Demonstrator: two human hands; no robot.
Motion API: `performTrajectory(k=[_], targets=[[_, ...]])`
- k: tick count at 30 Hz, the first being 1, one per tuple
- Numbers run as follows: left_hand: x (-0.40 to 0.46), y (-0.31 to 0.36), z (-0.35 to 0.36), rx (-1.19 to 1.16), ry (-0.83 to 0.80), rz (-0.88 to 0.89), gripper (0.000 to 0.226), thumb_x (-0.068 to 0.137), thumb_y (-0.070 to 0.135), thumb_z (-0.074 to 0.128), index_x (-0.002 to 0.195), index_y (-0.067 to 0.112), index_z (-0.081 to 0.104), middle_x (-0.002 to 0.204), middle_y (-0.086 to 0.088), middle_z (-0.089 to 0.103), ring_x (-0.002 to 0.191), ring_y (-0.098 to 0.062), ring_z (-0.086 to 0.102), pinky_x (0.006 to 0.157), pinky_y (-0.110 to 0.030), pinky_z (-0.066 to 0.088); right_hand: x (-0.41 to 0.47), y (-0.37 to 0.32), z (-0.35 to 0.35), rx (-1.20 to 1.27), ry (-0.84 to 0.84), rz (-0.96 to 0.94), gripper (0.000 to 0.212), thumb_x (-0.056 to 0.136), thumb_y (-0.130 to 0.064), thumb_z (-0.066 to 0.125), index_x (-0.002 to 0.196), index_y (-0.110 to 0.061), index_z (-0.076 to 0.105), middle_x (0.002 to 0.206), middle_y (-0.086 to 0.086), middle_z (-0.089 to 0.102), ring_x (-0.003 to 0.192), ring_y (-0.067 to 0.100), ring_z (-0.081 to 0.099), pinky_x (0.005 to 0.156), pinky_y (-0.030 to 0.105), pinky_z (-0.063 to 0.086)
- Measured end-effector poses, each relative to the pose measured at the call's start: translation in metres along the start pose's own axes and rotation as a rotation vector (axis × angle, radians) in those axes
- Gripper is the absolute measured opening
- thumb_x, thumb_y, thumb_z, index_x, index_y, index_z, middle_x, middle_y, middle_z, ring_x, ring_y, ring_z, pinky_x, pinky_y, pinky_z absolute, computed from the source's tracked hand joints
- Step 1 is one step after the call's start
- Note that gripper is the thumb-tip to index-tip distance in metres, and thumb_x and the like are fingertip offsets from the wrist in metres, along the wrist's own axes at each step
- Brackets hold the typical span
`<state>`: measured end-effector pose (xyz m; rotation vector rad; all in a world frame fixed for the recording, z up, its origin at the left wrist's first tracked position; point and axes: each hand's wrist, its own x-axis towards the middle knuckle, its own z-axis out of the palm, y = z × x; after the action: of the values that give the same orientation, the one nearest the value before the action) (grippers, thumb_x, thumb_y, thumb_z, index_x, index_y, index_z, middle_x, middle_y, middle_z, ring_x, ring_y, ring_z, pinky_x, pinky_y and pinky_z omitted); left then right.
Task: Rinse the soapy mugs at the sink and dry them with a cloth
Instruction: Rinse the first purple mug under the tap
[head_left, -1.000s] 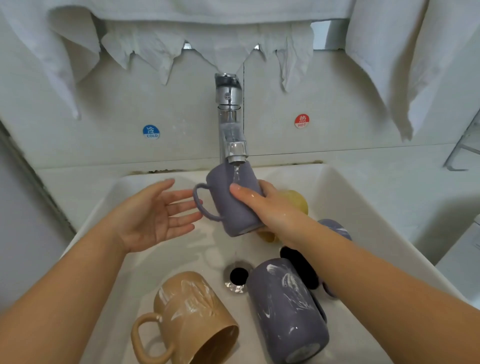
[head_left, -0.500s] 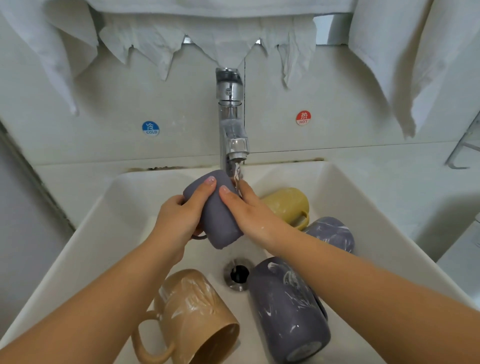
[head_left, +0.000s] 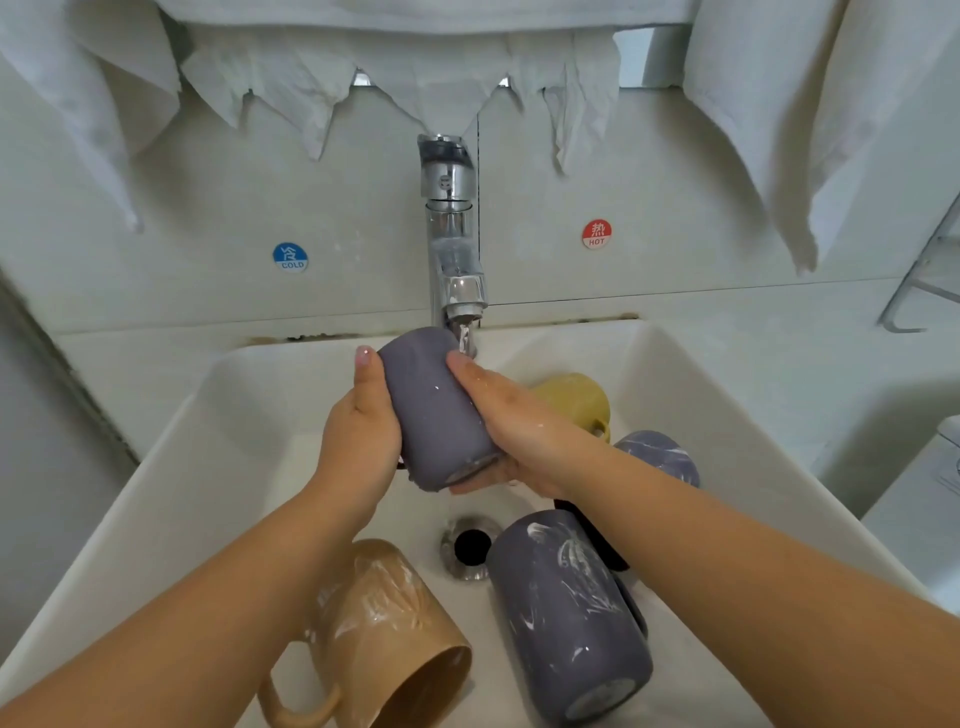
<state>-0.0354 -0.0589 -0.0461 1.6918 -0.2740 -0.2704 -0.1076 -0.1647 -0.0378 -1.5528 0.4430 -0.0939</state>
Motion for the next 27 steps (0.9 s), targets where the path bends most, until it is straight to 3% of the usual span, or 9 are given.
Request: performTrajectory(k=[3,5,8,11,14,17,21,25,27], targets=[[0.002,-0.002,0.001,0.091,0.024,-0.011,0.061,0.102,0.055,0.015,0.107,0.017,0.062,0.106,-0.009,0.063,0.100,-0.029,0.060,0.086,-0.035,0.047,-0.001,0.003,-0.001,-0.038,0.015,-0.006,0.058,0.081,-0.065,0.059,0.119,-0.022,0.052,0.105,0.008,0.071,0.088,0.028,0.072,0.079,0.049,0.059],[0.003,-0.005,0.001,0.232,-0.013,0.035,0.059,0.100,0.055,0.021,0.103,0.017,0.065,0.118,-0.017,0.062,0.110,-0.036,0.057,0.099,-0.045,0.045,0.000,0.004,-0.002,-0.057,0.070,-0.016,0.065,0.079,-0.067,0.060,0.122,-0.020,0.052,0.108,0.007,0.070,0.090,0.026,0.071,0.079,0.049,0.059],[-0.004,0.001,0.003,0.144,-0.172,-0.008,0.036,0.097,0.052,0.041,0.103,0.023,0.062,0.114,-0.004,0.065,0.100,-0.019,0.062,0.082,-0.035,0.052,-0.002,0.002,-0.005,-0.122,0.167,-0.082,0.065,0.086,-0.065,0.052,0.126,-0.015,0.046,0.117,0.005,0.063,0.100,0.021,0.065,0.088,0.042,0.056],[-0.007,0.004,0.001,-0.100,-0.322,-0.256,0.042,0.089,0.052,0.059,0.116,0.019,0.061,0.108,0.000,0.070,0.097,-0.017,0.067,0.067,-0.031,0.055,-0.005,0.002,-0.006,-0.287,0.100,-0.162,0.052,0.097,-0.056,0.035,0.132,-0.018,0.042,0.119,0.000,0.057,0.105,0.017,0.058,0.092,0.040,0.052],[-0.003,0.004,-0.008,-0.280,-0.222,-0.366,0.048,0.077,0.051,0.072,0.108,0.015,0.064,0.097,-0.006,0.075,0.086,-0.022,0.071,0.061,-0.033,0.057,-0.008,-0.003,0.000,-0.221,0.045,-0.215,0.038,0.103,-0.040,0.033,0.133,-0.025,0.050,0.130,-0.003,0.056,0.114,0.009,0.052,0.104,0.031,0.041],[0.000,0.009,-0.011,-0.489,-0.113,-0.360,0.038,0.081,0.044,0.071,0.100,0.012,0.062,0.095,-0.009,0.073,0.086,-0.024,0.071,0.068,-0.040,0.059,-0.005,-0.004,0.007,0.068,0.044,-0.125,0.016,0.100,-0.037,0.045,0.105,-0.031,0.059,0.111,-0.004,0.066,0.107,0.016,0.062,0.099,0.036,0.049],[-0.008,0.005,0.004,-0.622,0.052,-0.263,0.051,0.077,0.039,0.077,0.113,0.008,0.058,0.101,-0.007,0.074,0.084,-0.019,0.074,0.068,-0.038,0.060,-0.005,0.000,0.024,0.431,0.071,0.064,0.045,0.098,-0.053,0.039,0.123,-0.019,0.057,0.121,0.008,0.065,0.108,0.023,0.062,0.095,0.038,0.051],[-0.007,0.005,0.010,-0.511,0.168,-0.137,0.089,0.064,0.044,0.086,0.129,0.004,0.041,0.115,-0.009,0.065,0.092,-0.018,0.071,0.071,-0.037,0.060,-0.011,-0.002,0.033,0.499,0.106,0.028,0.030,0.102,-0.035,0.040,0.109,-0.011,0.059,0.123,0.014,0.063,0.111,0.025,0.060,0.104,0.037,0.045],[0.000,0.006,0.005,-0.557,0.183,-0.117,0.087,0.069,0.043,0.085,0.132,0.002,0.041,0.117,-0.010,0.066,0.091,-0.016,0.072,0.066,-0.034,0.061,-0.011,-0.003,0.035,0.476,0.111,-0.023,0.028,0.102,-0.023,0.037,0.120,-0.012,0.055,0.131,0.019,0.056,0.118,0.031,0.054,0.108,0.044,0.039]])
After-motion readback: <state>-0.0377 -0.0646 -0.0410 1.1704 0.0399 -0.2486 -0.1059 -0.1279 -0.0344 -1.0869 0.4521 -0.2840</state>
